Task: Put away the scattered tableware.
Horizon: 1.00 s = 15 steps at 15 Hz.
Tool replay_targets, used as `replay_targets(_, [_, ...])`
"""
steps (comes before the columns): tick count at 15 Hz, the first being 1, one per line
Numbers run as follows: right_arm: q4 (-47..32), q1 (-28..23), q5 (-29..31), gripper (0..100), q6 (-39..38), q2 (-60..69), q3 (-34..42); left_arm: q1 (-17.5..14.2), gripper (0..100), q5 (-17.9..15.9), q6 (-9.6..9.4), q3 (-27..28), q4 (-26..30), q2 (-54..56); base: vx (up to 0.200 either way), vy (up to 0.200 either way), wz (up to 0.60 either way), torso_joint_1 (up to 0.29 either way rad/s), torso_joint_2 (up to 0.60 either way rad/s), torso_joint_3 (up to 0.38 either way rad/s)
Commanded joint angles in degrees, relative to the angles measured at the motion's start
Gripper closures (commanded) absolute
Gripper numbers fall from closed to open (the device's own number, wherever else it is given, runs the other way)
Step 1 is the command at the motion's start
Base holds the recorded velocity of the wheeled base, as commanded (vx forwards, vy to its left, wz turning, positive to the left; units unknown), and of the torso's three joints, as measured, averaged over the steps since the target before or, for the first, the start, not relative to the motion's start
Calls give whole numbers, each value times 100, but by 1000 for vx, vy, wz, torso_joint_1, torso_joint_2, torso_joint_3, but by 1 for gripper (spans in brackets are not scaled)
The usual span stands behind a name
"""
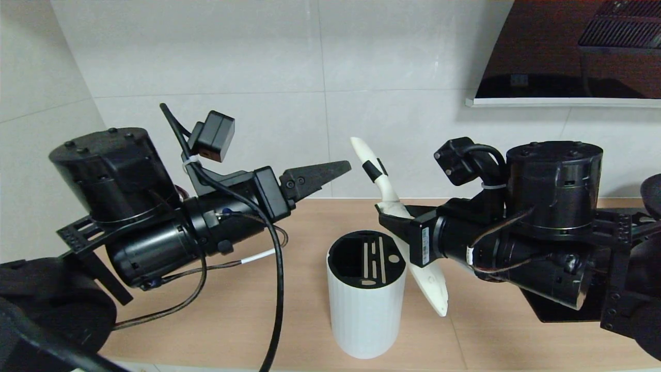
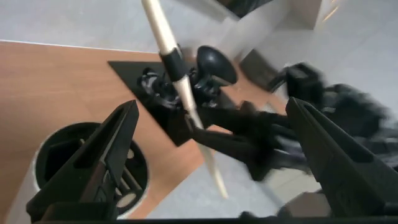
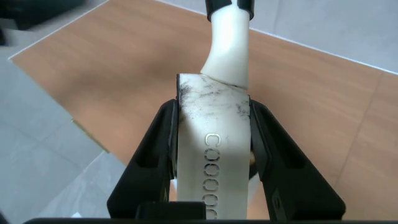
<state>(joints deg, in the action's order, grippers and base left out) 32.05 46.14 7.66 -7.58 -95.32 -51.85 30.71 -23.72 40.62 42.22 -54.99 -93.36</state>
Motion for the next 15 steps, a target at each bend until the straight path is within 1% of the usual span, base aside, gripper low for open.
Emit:
replay_targets(1, [3,123,8,100,-6,-22,34,137,0,52,-186,50,-117,-368,0,0,0,0,0,0])
replay_targets(2, [3,123,8,100,-6,-22,34,137,0,52,-186,50,-117,-368,0,0,0,0,0,0])
replay_targets(3, [12,176,8,100,-15,-31,61,251,0,140,-195,59,-486,-605,0,0,0,0,0,0])
replay_targets(4, [12,211,8,100,-15,-39,61,269,0,219,-195,147,-574,-728,0,0,0,0,0,0])
replay_targets(6, [56,246,8,100,-15,-110,69,269,0,351,-195,261,-574,-798,0,0,0,0,0,0])
replay_targets(8, [91,352,52,100,-50,-206,69,383,0,483,-195,340,-583,-921,0,0,0,0,0,0])
replay_targets(9, [109,369,78,100,-50,-206,78,392,0,597,-195,384,-592,-992,0,0,0,0,0,0])
replay_targets(10, [188,378,69,100,-50,-206,105,392,0,790,-186,489,-609,-1115,0,0,0,0,0,0])
replay_targets(11, [249,378,69,100,-50,-215,131,401,0,861,-186,524,-627,-1167,0,0,0,0,0,0])
replay_targets(15, [381,387,78,100,-42,-268,184,462,0,887,-186,524,-636,-1194,0,0,0,0,0,0])
